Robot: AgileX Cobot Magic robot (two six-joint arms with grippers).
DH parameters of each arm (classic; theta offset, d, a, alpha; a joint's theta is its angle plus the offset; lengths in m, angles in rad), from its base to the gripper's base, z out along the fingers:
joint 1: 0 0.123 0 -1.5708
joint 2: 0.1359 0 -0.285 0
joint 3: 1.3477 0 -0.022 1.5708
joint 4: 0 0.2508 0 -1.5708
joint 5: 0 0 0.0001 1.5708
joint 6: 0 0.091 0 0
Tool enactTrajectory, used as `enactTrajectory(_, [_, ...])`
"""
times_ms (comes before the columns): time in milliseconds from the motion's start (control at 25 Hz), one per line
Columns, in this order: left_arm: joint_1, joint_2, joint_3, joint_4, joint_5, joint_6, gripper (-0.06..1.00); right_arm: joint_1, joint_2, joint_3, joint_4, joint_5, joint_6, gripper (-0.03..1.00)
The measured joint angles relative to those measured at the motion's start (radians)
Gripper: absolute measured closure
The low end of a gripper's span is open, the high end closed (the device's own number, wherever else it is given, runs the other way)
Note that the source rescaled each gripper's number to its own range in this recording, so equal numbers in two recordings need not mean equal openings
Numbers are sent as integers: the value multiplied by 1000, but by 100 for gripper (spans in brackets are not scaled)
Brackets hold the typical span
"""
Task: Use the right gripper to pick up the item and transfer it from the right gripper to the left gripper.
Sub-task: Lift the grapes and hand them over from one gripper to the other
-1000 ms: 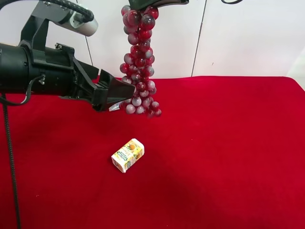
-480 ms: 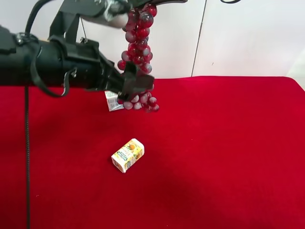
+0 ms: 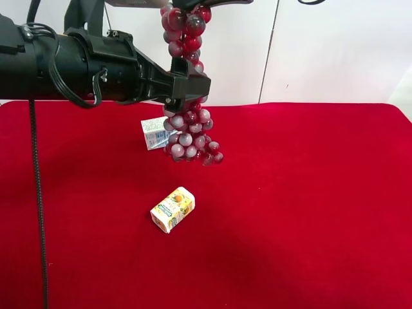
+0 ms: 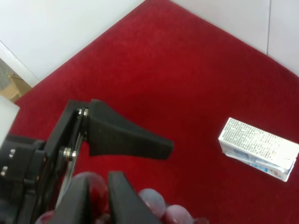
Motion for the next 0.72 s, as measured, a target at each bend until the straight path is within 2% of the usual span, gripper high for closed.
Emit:
enactTrajectory(200, [0,0,0,-1,-6,-43,-5,0,0,0,0,0,0,97])
enactTrajectory(320, [0,0,0,-1,-6,-75,3,0,0,0,0,0,0,97])
enactTrajectory(400, [0,0,0,-1,-6,-98,20,0,0,0,0,0,0,97])
enactTrajectory(480, [0,0,0,-1,-6,-117,46,0,0,0,0,0,0,97])
enactTrajectory(560, [0,0,0,-1,-6,-132,81,0,0,0,1,0,0,97])
enactTrajectory(600, [0,0,0,-1,-6,-134,92,0,0,0,1,0,0,97])
enactTrajectory(720, [0,0,-1,-1,-6,-137,94,0,0,0,1,0,0,97])
